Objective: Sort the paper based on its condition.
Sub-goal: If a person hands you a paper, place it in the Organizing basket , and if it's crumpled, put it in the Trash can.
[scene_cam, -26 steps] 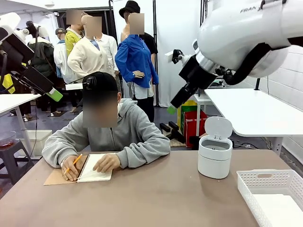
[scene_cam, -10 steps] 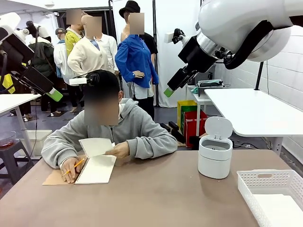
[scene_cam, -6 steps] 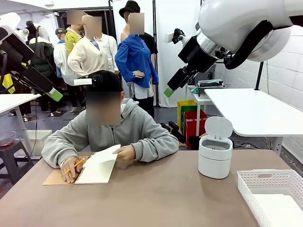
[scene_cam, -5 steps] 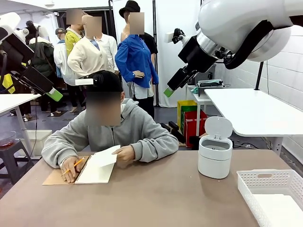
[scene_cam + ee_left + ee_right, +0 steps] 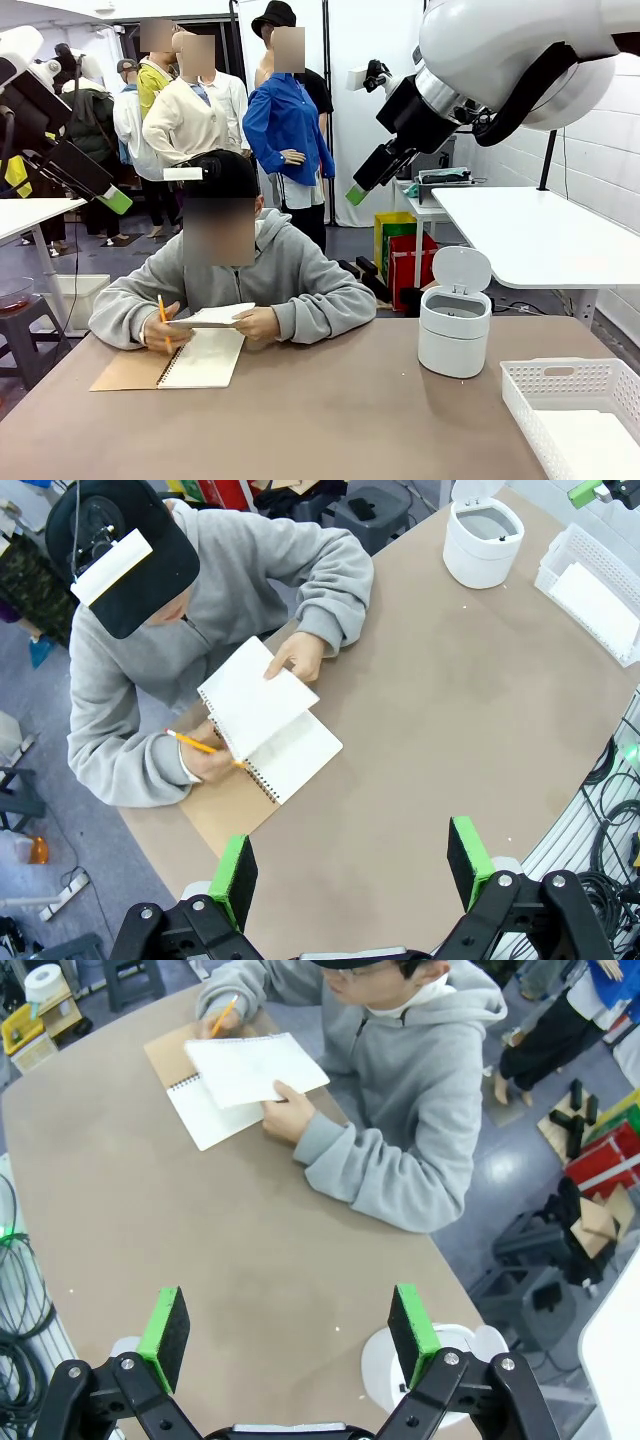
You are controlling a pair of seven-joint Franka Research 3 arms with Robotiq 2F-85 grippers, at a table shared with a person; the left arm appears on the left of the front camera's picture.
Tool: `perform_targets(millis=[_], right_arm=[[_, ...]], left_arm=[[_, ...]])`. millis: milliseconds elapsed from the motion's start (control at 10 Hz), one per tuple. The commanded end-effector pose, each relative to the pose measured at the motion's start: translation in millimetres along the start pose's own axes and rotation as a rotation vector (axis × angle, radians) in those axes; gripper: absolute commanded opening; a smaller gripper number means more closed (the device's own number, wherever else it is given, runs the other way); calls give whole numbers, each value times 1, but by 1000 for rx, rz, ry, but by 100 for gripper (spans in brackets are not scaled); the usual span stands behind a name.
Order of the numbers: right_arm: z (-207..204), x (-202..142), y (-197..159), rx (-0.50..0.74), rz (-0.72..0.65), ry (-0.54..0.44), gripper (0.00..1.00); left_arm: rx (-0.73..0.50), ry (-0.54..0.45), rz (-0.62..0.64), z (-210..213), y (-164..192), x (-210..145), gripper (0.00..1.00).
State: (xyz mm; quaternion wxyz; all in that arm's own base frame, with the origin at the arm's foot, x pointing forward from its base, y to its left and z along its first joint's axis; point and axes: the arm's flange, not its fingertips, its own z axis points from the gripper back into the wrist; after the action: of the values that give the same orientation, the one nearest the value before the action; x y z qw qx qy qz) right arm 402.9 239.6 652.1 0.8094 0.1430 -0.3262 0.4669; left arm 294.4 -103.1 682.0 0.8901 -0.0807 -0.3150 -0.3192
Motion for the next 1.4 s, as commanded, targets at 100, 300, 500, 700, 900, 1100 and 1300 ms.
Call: perform_targets(millis=[100,300,500,700,900,1100,1300], right_arm=[[-1,-1,0,17,1,-11,100],[-1,-1,0,17,1,-11,100],[-1,-1,0,17,1,-11,100],[-1,-1,0,17,1,-11,100],[-1,-1,0,17,1,-11,100],[-1,-1,0,17,1,-11,100],[-1,-1,0,17,1,-11,100]], left_arm=[[2,0,1,0,0,0,100],[2,0,1,0,0,0,100],[2,0,1,0,0,0,100],[2,0,1,0,0,0,100],[2,0,1,0,0,0,100],[2,0,1,0,0,0,100],[2,0,1,0,0,0,100]])
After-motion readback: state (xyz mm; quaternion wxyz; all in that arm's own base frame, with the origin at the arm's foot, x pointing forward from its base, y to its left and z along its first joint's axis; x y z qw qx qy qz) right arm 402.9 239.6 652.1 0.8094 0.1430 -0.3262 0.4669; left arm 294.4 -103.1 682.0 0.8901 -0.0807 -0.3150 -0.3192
